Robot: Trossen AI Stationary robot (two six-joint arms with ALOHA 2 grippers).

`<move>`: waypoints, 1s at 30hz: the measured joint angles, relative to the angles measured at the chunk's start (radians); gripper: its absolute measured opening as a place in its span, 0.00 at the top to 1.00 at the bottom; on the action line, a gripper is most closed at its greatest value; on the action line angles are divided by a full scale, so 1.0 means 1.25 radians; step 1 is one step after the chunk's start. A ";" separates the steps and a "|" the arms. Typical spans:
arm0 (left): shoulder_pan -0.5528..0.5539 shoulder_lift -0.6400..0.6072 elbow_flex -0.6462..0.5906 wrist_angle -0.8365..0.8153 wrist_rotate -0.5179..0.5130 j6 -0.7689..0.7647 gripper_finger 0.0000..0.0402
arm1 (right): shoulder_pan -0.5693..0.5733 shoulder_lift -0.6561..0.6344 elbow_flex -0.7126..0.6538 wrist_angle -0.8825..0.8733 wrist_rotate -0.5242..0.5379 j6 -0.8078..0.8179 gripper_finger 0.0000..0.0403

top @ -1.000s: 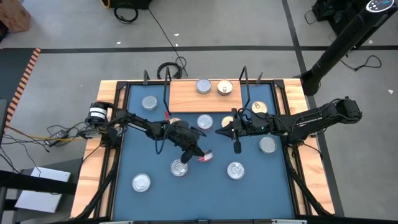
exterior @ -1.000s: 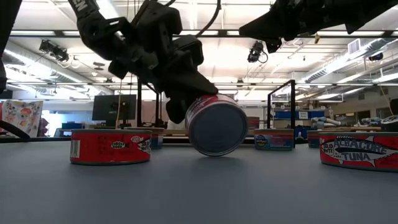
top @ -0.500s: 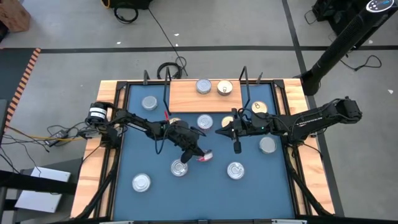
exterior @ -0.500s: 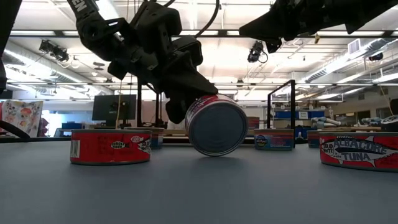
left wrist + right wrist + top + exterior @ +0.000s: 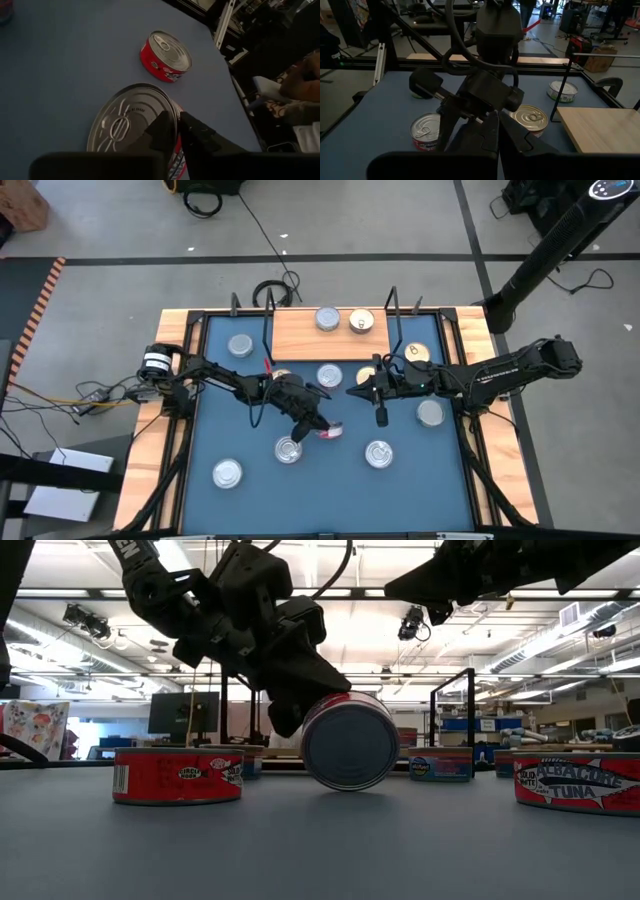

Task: Stack canned seafood by type on shelf
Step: Put the red tuna can on the shelf

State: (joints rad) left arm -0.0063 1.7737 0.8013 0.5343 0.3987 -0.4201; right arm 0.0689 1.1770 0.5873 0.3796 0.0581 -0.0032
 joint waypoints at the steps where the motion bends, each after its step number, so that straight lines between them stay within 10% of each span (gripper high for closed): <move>1: 0.000 0.000 0.000 0.001 -0.004 0.001 0.87 | 0.000 0.000 0.000 0.000 0.000 0.000 0.97; 30: -0.018 0.000 0.001 -0.040 0.007 0.106 0.66 | 0.000 0.000 0.000 0.000 0.000 0.000 0.97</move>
State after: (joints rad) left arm -0.0285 1.7737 0.8021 0.4845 0.4078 -0.2875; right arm 0.0689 1.1770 0.5873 0.3799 0.0582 -0.0032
